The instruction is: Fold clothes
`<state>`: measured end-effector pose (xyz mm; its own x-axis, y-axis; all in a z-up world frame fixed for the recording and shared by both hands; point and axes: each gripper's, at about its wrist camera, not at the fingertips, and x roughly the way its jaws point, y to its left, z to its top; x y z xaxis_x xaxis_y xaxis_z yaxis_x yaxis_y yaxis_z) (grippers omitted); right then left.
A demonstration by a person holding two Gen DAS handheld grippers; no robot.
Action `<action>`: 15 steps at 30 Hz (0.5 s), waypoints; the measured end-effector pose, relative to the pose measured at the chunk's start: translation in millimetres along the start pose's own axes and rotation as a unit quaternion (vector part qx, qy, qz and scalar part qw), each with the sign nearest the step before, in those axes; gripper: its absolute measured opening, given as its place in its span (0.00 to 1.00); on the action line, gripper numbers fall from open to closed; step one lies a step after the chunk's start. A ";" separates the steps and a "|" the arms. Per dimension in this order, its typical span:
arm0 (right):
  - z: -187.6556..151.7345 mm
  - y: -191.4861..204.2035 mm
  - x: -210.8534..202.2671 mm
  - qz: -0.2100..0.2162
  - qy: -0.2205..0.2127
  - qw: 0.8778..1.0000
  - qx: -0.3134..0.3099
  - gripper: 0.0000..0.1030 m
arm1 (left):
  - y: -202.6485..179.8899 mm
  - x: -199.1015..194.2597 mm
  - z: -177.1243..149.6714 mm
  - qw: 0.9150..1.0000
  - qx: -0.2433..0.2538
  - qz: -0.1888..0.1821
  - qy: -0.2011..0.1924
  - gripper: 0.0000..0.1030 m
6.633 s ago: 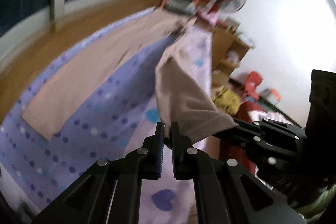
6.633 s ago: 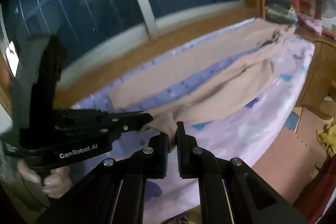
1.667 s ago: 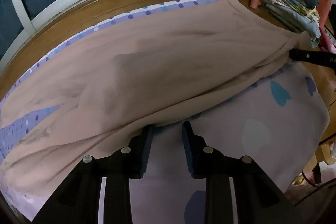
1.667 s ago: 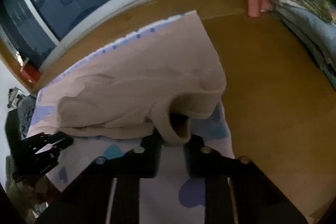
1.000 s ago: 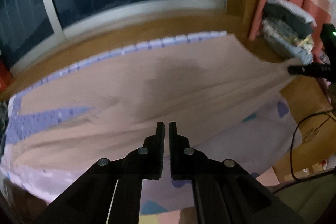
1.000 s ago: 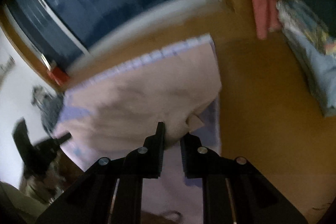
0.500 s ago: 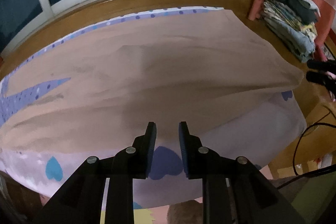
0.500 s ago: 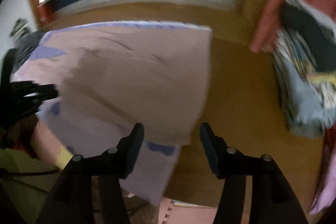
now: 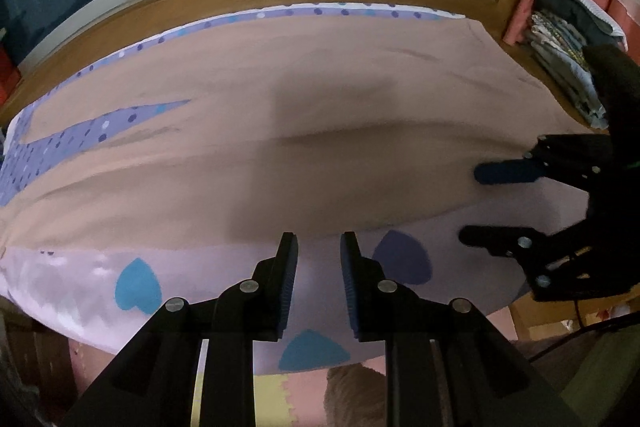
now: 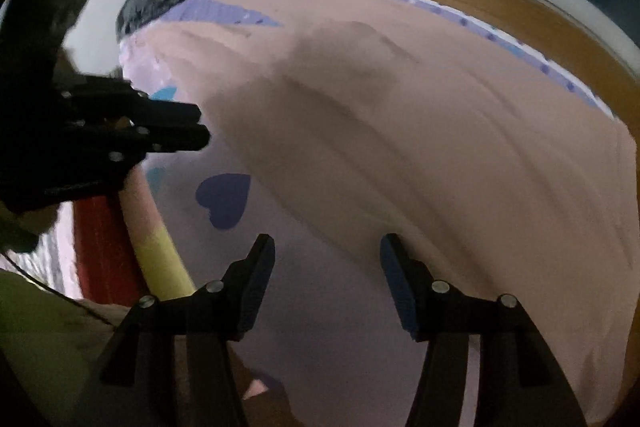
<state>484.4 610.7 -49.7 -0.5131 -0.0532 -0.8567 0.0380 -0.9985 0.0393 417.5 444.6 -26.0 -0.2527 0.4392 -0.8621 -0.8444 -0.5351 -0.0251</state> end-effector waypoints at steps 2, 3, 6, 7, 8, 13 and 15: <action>1.5 4.9 3.2 -0.022 -0.008 1.000 -0.014 0.47 | 3.9 -0.3 -1.5 1.000 0.001 -0.004 -0.003 0.21; 2.2 4.2 3.1 -0.026 -0.011 1.000 -0.009 0.39 | 4.3 -0.3 -1.6 1.000 0.004 -0.007 -0.005 0.21; 4.5 -4.2 1.6 -0.025 -0.016 0.999 0.023 0.08 | -0.1 -1.5 -0.2 0.999 0.030 -0.021 -0.015 0.21; 5.4 -10.8 0.2 -0.015 -0.016 0.999 0.042 0.06 | -1.6 -1.9 0.3 0.999 0.038 -0.026 -0.018 0.21; 6.3 -17.4 -1.3 -0.006 -0.017 0.998 0.062 0.05 | -3.2 -2.3 0.8 0.998 0.047 -0.030 -0.022 0.21; 8.9 -34.3 -17.0 0.034 -0.030 0.992 0.120 0.05 | -20.2 1.5 9.0 0.993 0.102 -0.045 -0.045 0.21; 9.1 -36.6 -25.9 0.044 -0.034 0.990 0.132 0.05 | -27.5 6.4 13.7 0.991 0.119 -0.046 -0.051 0.21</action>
<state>488.4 648.5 -24.3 -0.5751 -0.1326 -0.8073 -0.1355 -0.9577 0.2539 432.6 472.0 -23.9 -0.2062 0.5557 -0.8054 -0.9502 -0.3102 0.0292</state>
